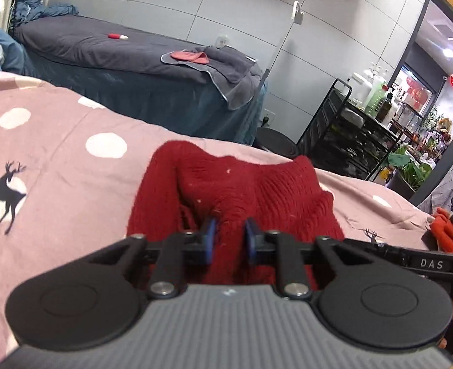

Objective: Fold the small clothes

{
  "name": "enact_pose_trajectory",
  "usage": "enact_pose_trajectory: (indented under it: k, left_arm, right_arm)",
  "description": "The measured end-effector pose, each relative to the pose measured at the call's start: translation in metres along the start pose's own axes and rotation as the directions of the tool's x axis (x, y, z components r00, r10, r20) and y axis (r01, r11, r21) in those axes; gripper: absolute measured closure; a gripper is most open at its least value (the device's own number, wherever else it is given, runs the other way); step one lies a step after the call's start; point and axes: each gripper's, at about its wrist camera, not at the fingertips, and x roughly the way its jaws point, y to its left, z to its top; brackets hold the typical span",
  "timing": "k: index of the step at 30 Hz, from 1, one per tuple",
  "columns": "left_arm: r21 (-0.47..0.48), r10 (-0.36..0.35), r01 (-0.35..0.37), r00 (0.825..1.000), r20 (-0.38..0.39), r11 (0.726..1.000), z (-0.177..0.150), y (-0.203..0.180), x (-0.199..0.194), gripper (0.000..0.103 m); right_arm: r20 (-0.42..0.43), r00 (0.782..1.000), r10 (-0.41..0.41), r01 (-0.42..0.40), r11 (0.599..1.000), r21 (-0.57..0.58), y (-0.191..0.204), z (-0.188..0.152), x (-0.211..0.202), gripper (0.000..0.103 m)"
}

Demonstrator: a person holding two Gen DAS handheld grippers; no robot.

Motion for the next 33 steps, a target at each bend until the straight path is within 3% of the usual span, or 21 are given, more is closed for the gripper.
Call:
enact_pose_trajectory:
  k: [1,5,9,12,15,16,18,21,23,24,26,28,30,33]
  left_arm:
    - [0.014,0.007,-0.007,1.0,0.001,1.0,0.002,0.003,0.0,0.087]
    - [0.071,0.098,-0.101,0.994,0.043,0.992,0.015,0.018,-0.005,0.09]
    - [0.048,0.201,-0.202,0.979,0.019,0.978,0.018,0.049,0.013,0.092]
    - [0.038,0.183,-0.182,0.983,-0.034,0.983,0.011,0.059,0.026,0.092]
    - [0.104,0.212,-0.209,0.977,-0.019,0.972,0.008,0.049,0.027,0.092]
    - [0.113,0.218,-0.215,0.976,-0.02,0.97,0.007,0.049,0.03,0.092]
    - [0.143,0.252,-0.245,0.967,-0.037,0.959,0.005,0.052,0.04,0.092]
    - [0.143,0.248,-0.237,0.967,-0.063,0.961,0.0,0.057,0.048,0.091]
    - [0.191,0.275,-0.261,0.96,-0.049,0.946,0.0,0.05,0.047,0.09]
    - [0.204,0.282,-0.269,0.958,-0.041,0.941,0.001,0.048,0.045,0.088]
    - [0.171,0.302,-0.294,0.953,-0.021,0.94,0.004,0.051,0.037,0.058]
    - [0.087,0.307,-0.306,0.952,-0.009,0.948,0.006,0.061,0.02,0.035]
    - [-0.031,0.254,-0.255,0.967,-0.009,0.967,0.006,0.072,-0.003,0.029]
    - [-0.2,0.151,-0.158,0.987,-0.049,0.967,-0.007,0.083,-0.031,0.019]
  right_arm:
    - [0.004,1.0,-0.018,0.018,1.0,0.002,0.0,0.0,0.0,0.0]
    - [0.032,0.999,-0.023,0.024,0.999,-0.027,0.006,-0.002,-0.002,0.0]
    - [0.093,0.996,-0.001,0.018,0.984,-0.175,0.028,-0.002,-0.01,0.0]
    - [0.12,0.992,0.046,-0.005,0.946,-0.324,0.05,-0.003,-0.01,0.0]
    - [0.055,0.993,0.1,-0.067,0.899,-0.433,0.067,-0.006,0.004,0.0]
    - [0.01,0.997,0.077,-0.065,0.894,-0.443,0.069,-0.008,0.013,0.0]
    - [-0.133,0.99,-0.043,-0.027,0.876,-0.481,0.068,-0.018,0.042,0.0]
    - [-0.139,0.985,-0.101,0.013,0.853,-0.521,0.059,-0.037,0.05,0.0]
    - [-0.165,0.983,-0.084,-0.013,0.86,-0.509,0.054,-0.04,0.046,0.0]
    - [-0.189,0.981,-0.05,-0.046,0.881,-0.471,0.048,-0.037,0.044,0.0]
    - [-0.176,0.984,-0.006,-0.062,0.924,-0.377,0.032,-0.034,0.034,0.0]
    - [-0.143,0.99,0.003,-0.042,0.961,-0.273,0.013,-0.026,0.023,0.0]
    - [-0.134,0.99,0.041,-0.062,0.985,-0.159,-0.006,-0.018,0.013,0.0]
    - [-0.14,0.986,0.089,-0.093,0.995,-0.023,-0.022,-0.015,0.004,0.0]
